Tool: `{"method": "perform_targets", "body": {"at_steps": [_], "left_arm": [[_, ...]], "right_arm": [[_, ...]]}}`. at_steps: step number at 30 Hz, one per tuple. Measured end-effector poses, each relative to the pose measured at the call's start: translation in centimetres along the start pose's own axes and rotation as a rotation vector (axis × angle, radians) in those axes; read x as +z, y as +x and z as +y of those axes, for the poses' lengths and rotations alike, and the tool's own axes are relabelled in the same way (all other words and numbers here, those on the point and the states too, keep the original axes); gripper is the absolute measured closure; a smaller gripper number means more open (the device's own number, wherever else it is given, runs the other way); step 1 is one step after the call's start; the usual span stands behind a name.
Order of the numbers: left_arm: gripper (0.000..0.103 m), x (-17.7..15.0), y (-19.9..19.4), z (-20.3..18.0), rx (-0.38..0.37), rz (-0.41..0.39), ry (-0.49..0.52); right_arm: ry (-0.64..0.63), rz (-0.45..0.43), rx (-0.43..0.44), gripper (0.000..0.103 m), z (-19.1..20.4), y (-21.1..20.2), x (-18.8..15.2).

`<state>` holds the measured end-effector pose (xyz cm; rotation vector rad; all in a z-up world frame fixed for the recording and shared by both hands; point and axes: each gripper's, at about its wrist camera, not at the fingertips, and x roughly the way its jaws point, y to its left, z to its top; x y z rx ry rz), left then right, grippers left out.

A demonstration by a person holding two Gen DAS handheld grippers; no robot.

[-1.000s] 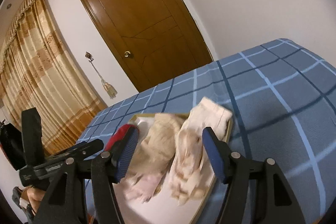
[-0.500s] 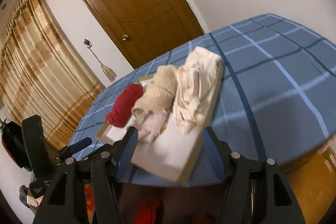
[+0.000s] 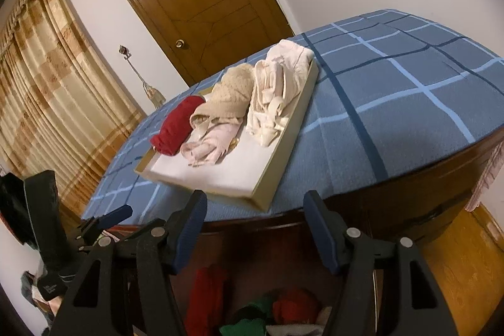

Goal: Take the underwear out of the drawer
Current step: 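Move both tools back down into the open drawer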

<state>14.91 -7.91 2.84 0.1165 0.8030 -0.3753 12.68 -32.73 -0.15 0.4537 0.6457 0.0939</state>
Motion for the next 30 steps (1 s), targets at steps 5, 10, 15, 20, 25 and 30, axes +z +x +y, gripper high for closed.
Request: {"method": "perform_targets", "body": {"at_steps": [5, 10, 15, 20, 25, 30], "left_arm": [[0.0, -1.4, 0.1, 0.6, 0.029, 0.022, -0.019], [0.0, -2.5, -0.1, 0.8, 0.047, 0.032, -0.02], [0.0, -3.2, -0.5, 0.8, 0.052, 0.033, -0.022], [0.0, -3.8, -1.1, 0.7, 0.06, 0.027, -0.011], [0.0, -4.5, -1.4, 1.6, 0.076, 0.034, -0.025], [0.0, -5.2, -1.3, 2.4, 0.096, 0.051, -0.027]], "right_arm": [[-0.008, 0.028, 0.008, 0.037, 0.6, 0.0, -1.3], [-0.018, 0.044, 0.01, 0.037, 1.1, -0.3, -2.4], [-0.03, 0.049, 0.019, 0.037, 1.8, -0.6, -3.2], [-0.047, 0.055, 0.028, 0.037, 2.4, -0.7, -4.1], [-0.048, 0.07, 0.029, 0.037, 2.4, -0.8, -5.0], [-0.051, 0.078, 0.019, 0.037, 2.2, -0.8, -5.6]]}}
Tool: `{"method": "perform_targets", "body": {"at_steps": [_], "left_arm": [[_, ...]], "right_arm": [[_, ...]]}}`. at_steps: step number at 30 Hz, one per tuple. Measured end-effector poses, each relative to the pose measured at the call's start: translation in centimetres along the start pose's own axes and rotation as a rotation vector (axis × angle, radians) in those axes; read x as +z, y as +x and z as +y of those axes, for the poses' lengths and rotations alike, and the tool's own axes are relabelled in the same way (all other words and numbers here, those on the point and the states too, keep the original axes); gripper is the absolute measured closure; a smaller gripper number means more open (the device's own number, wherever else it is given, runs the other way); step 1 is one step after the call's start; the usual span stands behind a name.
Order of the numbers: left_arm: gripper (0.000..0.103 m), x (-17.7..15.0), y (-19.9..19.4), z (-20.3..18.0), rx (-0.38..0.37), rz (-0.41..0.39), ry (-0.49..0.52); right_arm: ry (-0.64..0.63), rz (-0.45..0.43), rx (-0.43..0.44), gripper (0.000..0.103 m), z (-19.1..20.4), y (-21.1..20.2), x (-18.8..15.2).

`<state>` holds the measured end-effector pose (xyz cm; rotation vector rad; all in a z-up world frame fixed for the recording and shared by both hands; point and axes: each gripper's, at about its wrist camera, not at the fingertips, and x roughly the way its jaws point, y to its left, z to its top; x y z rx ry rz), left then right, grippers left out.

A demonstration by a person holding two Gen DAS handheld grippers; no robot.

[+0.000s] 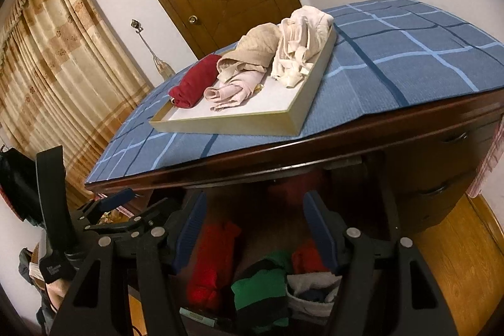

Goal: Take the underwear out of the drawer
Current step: 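Move both tools back down into the open drawer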

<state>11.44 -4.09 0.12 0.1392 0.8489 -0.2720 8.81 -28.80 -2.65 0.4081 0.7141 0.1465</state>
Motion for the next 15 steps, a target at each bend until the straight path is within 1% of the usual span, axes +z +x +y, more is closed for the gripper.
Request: {"method": "perform_targets", "body": {"at_steps": [3, 7, 15], "left_arm": [[0.0, -0.5, 0.5, 0.6, 0.016, 0.022, -0.008], [0.0, -1.2, 1.3, 1.2, 0.018, 0.055, -0.018], [0.0, -2.4, 2.5, 1.5, -0.001, 0.118, -0.001]], "right_arm": [[0.008, 0.007, -0.011, 0.037, -0.4, 0.0, -0.3], [0.026, 0.021, -0.017, 0.037, -1.2, 0.2, -0.5], [0.034, 0.046, -0.038, 0.037, -2.5, 0.3, -1.2]]}}
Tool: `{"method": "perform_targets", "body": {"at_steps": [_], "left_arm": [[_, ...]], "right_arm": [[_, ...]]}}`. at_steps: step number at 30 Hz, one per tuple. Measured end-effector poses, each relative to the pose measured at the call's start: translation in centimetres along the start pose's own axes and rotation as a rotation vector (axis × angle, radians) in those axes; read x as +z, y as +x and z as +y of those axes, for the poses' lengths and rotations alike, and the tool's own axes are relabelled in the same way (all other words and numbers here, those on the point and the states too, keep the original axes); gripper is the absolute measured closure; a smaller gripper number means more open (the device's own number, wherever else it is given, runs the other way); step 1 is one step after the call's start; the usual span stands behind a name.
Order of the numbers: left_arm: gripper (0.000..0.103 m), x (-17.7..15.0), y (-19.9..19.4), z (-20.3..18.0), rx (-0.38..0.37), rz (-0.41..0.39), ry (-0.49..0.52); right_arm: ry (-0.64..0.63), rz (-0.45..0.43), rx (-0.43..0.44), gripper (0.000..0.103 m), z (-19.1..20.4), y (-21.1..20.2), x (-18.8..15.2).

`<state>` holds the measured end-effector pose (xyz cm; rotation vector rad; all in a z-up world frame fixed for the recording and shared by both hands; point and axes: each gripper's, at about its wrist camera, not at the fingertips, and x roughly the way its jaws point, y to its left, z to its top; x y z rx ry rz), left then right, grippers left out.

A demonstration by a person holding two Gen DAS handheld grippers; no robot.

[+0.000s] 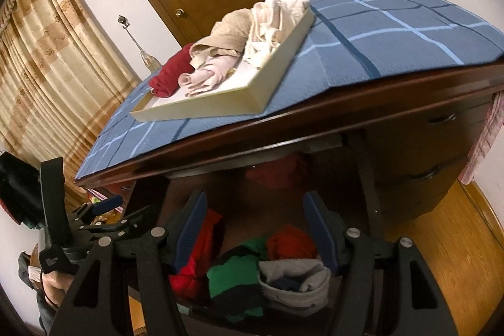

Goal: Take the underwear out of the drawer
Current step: 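Move both tools back down into the open drawer, then grasp the red sock with the left tool while the right tool grasps the green-black sock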

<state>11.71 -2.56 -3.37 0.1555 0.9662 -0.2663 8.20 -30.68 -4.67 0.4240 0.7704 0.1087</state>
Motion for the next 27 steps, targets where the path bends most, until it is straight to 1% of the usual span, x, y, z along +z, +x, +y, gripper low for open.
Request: {"method": "perform_targets", "body": {"at_steps": [4, 5, 7, 10, 11, 13, 14, 16, 21, 22, 25, 27], "left_arm": [[0.0, -0.7, 1.4, 0.1, 0.008, 0.067, 0.032], [0.0, -0.9, 1.9, 0.1, 0.006, 0.095, 0.04], [0.0, -1.1, 2.5, 0.2, -0.002, 0.123, 0.042], [0.0, -1.2, 3.4, 0.4, -0.027, 0.168, 0.011], [0.0, -1.2, 4.0, 0.6, -0.047, 0.207, -0.012], [0.0, -1.3, 4.9, 0.6, -0.069, 0.252, -0.034], [0.0, -1.5, 5.5, 0.5, -0.074, 0.276, -0.033], [0.0, -1.8, 6.4, -0.1, -0.055, 0.315, -0.018], [0.002, -2.8, 8.0, -1.5, -0.054, 0.38, 0.022], [0.004, -2.8, 8.0, -1.7, -0.052, 0.384, 0.033], [0.004, -2.9, 8.2, -1.9, -0.051, 0.401, 0.05], [0.007, -2.9, 8.4, -1.9, -0.061, 0.414, 0.042]], "right_arm": [[-0.01, 0.012, -0.003, 0.037, -0.4, 0.1, -0.2], [-0.009, 0.014, -0.004, 0.037, -0.5, 0.1, -0.3], [0.002, 0.018, -0.008, 0.037, -0.8, 0.2, -0.4], [0.017, 0.035, -0.003, 0.037, -1.0, 0.6, -0.6], [0.016, 0.037, -0.002, 0.037, -0.9, 0.7, -0.6], [0.012, 0.038, -0.005, 0.037, -0.9, 0.9, -0.6], [0.014, 0.039, -0.005, 0.037, -0.9, 0.9, -0.6], [0.025, 0.043, -0.002, 0.037, -1.2, 1.0, -0.6], [0.037, 0.03, -0.016, 0.037, -2.0, 0.7, -0.5], [0.042, 0.027, -0.02, 0.037, -2.1, 0.5, -0.5], [0.061, 0.02, -0.032, 0.037, -2.8, 0.2, -0.4], [0.067, 0.013, -0.035, 0.037, -3.0, 0.0, -0.2]]}}
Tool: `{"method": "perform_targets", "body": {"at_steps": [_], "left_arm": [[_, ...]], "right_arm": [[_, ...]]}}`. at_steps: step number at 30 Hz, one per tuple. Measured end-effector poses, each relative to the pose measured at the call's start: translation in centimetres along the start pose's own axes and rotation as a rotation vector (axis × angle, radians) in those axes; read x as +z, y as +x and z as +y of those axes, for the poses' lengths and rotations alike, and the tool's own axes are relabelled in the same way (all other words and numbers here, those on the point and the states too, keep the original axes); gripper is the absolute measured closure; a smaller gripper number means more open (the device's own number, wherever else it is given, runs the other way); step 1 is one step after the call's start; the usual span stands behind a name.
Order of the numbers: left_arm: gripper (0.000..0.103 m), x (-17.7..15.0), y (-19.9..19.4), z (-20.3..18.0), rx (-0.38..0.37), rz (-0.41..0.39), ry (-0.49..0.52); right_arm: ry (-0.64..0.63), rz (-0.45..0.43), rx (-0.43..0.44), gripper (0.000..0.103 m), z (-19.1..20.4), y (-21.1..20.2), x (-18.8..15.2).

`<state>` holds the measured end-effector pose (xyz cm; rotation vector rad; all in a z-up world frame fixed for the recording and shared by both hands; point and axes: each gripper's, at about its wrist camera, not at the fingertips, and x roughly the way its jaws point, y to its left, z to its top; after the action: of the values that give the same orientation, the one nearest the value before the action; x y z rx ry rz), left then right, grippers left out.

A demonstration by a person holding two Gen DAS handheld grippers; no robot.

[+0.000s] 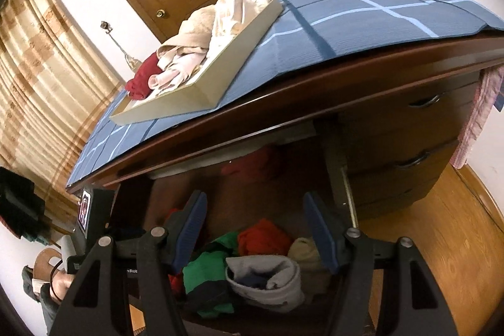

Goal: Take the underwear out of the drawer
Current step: 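Grasp the red sock with the left tool while the right tool grasps the green-black sock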

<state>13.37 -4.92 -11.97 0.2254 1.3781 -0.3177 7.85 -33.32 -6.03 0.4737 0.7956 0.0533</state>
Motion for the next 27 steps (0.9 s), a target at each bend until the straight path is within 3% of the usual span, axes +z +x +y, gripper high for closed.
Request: {"method": "perform_targets", "body": {"at_steps": [6, 9, 11, 16, 21, 24, 27], "left_arm": [[0.023, 0.5, 1.3, 0.6, -0.077, 0.033, -0.071], [0.037, 0.7, 1.8, 0.8, -0.131, 0.051, -0.103], [0.053, 0.6, 1.9, 0.4, -0.164, 0.048, -0.097], [0.057, 0.7, 1.6, -0.4, -0.149, 0.015, -0.06], [0.06, 0.5, -0.1, 0.1, -0.265, -0.102, -0.079], [0.06, 0.1, -1.5, 0.2, -0.217, -0.16, -0.058], [0.06, -0.9, -2.8, 0.9, -0.226, -0.201, -0.062]], "right_arm": [[-0.001, -0.01, 0.002, 0.037, 0.0, -0.4, 0.3], [-0.003, -0.006, 0.005, 0.037, 0.1, -0.2, 0.3], [-0.006, -0.003, 0.007, 0.037, 0.2, -0.1, 0.3], [-0.006, -0.004, 0.007, 0.037, 0.4, -0.2, 0.4], [-0.017, 0.006, 0.016, 0.037, 0.9, 0.0, 0.3], [-0.021, 0.022, 0.018, 0.037, 0.9, 0.3, 0.2], [-0.022, 0.056, 0.034, 0.037, 0.9, 0.6, 0.1]]}}
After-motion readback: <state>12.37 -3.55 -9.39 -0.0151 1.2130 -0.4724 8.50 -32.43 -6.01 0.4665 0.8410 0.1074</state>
